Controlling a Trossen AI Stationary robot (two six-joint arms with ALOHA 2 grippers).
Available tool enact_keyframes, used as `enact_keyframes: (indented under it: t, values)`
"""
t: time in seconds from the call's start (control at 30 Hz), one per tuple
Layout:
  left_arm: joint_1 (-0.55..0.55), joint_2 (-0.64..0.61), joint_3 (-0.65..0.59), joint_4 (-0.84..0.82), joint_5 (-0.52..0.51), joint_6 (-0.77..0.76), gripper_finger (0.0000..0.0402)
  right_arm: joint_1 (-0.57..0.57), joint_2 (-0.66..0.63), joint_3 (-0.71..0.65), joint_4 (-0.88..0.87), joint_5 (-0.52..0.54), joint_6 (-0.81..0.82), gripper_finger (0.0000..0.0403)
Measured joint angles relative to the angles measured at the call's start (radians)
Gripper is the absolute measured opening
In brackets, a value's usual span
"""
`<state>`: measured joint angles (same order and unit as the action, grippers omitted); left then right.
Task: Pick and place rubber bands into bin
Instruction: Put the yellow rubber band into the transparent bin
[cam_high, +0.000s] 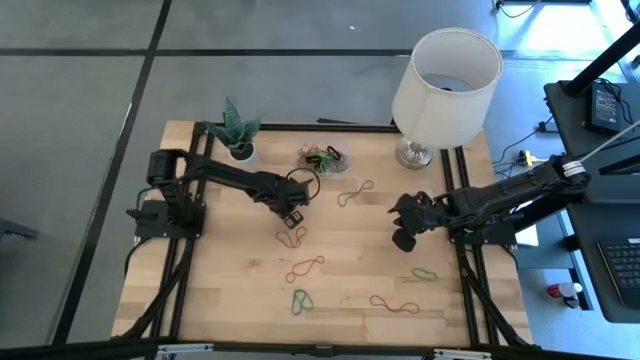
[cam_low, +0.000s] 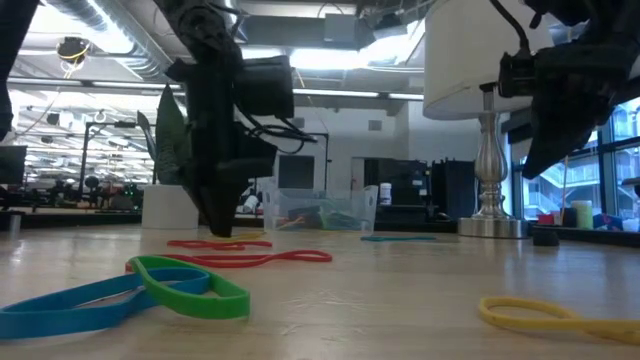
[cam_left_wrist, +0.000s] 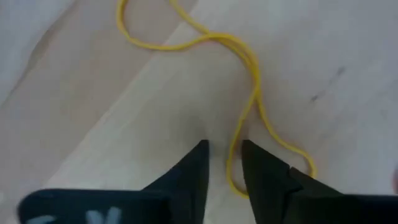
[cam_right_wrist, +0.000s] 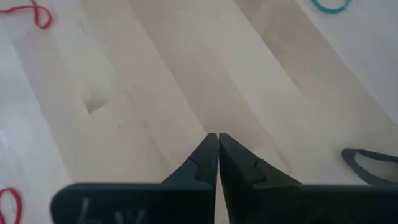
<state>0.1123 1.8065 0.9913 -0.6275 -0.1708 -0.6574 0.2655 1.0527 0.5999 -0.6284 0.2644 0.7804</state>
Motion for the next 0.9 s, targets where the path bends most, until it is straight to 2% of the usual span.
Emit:
enact_keyframes:
  t: [0.13, 0.2, 0.4, 0.53, 0.73, 0.9]
  values:
    - [0.010, 0.012, 0.002, -0.012, 0.021, -0.069, 0.0020, 0.007, 0.000, 0.000, 0.007, 0.000, -0.002, 0.0017]
    - [0.010, 0.003, 0.004, -0.019, 0.024, -0.090, 0.0007, 0.007, 0.000, 0.000, 0.010, 0.000, -0.005, 0.0013]
    - [-0.011, -0.059, 0.138, -0.221, 0.040, -0.086, 0.0002, 0.006, 0.000, 0.000, 0.016, 0.003, -0.030, 0.0007]
    - [-0.019, -0.088, 0.283, -0.359, -0.043, -0.042, 0.0002, 0.006, 0.000, 0.000, 0.036, 0.004, -0.054, 0.0011]
    - [-0.011, -0.095, 0.517, -0.386, -0.167, 0.099, 0.0002, 0.006, 0.000, 0.000, 0.046, 0.027, -0.060, 0.0016]
    - [0.051, -0.096, 0.638, -0.339, -0.262, 0.233, 0.0002, 0.006, 0.000, 0.000, 0.062, 0.056, -0.079, 0.0016]
